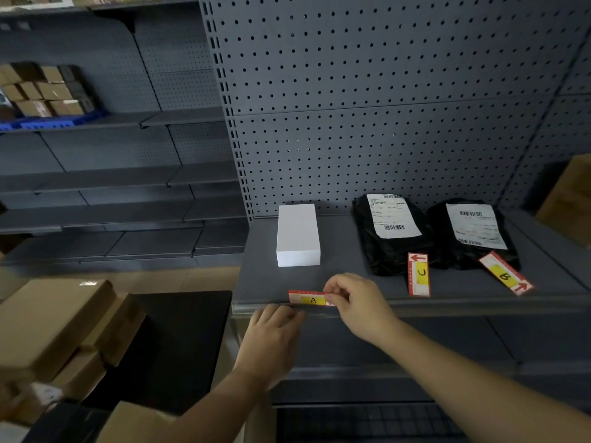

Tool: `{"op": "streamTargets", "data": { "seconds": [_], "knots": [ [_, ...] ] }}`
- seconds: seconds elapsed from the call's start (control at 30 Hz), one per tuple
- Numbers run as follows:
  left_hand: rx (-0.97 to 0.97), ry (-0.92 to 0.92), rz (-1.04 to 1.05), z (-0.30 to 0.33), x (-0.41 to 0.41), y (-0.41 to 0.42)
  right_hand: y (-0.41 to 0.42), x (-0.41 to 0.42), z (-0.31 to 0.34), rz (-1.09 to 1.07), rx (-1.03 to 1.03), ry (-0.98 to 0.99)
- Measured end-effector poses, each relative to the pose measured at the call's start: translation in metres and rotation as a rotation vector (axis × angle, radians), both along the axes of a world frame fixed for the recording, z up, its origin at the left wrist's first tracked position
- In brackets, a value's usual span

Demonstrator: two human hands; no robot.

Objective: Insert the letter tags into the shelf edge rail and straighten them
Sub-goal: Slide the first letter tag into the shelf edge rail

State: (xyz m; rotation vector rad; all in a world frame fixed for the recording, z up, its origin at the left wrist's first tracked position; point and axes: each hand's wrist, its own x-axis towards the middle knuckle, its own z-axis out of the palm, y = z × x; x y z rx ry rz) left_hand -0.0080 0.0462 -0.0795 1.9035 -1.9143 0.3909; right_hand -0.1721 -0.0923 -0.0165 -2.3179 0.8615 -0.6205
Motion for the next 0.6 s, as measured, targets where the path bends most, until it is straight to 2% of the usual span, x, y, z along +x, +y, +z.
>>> {"op": "streamTargets", "data": {
  "seconds": [0.2, 0.47, 0.6],
  "knots": [
    [0.001, 0.046, -0.023, 0.001, -0.001, 0.002, 0.000, 0.003, -0.004, 0.049, -0.048, 0.043],
    [0.050, 0.063, -0.011, 0.002, 0.002, 0.001, -0.003, -0.003, -0.018, 0.156, -0.268, 0.169],
    [0.077, 0.067, -0.005, 0.002, 0.004, 0.000, 0.001, -0.008, -0.021, 0.144, -0.328, 0.196]
  ]
}}
